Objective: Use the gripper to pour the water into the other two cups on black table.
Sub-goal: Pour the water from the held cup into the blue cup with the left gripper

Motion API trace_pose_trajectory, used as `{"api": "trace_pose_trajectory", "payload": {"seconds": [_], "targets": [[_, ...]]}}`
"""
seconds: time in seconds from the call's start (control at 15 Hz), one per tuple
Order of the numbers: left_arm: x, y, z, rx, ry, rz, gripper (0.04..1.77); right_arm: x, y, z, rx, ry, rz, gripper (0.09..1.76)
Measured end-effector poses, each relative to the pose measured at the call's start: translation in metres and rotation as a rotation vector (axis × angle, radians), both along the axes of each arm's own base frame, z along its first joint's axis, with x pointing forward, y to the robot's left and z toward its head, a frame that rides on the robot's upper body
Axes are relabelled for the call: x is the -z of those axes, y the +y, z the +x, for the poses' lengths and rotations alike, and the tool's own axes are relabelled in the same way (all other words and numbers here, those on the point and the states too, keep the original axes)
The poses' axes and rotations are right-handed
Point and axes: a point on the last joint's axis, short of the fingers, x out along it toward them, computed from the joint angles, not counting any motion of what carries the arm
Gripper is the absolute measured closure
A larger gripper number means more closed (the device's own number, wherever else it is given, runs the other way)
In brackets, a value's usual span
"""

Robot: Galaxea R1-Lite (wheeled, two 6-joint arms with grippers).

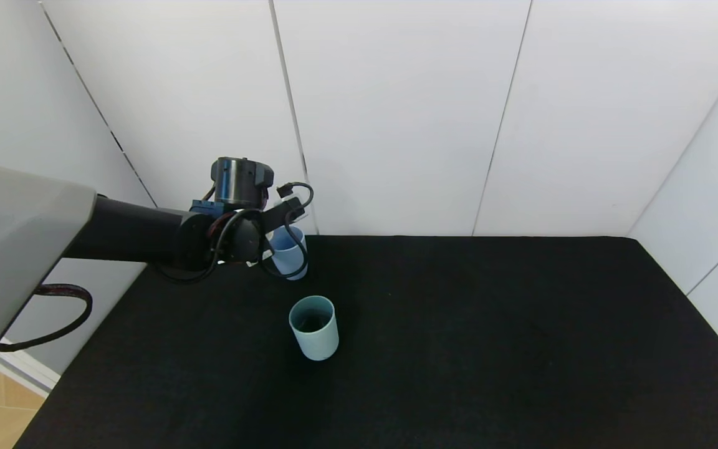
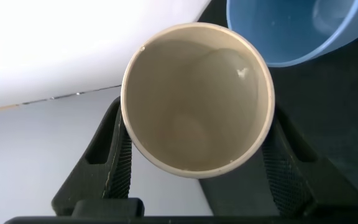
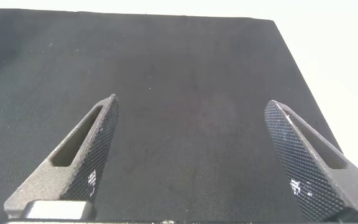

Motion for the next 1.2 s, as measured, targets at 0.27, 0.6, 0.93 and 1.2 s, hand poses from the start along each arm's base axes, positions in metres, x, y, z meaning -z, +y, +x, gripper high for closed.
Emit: {"api": "trace_pose_trajectory", "payload": {"seconds": [0.27,0.6,0.93,1.2], "targets": [[-0.003,-0.002,0.005,0.007,-0.001,0.048,0.59,0.0,0.0,0.0,0.0,0.0,0.0,0.14],[-0.003,-0.004,0.008,0.008,0.015,0.126,0.59,0.0,0.0,0.0,0.0,0.0,0.0,0.14],[-0.001,-0.009,0.008,0.014,0.037,0.187,0.59,0.0,0.0,0.0,0.0,0.0,0.0,0.14],[-0.004,-0.011,0.009,0.008,0.032,0.206,0.59,0.0,0.0,0.0,0.0,0.0,0.0,0.14]]}}
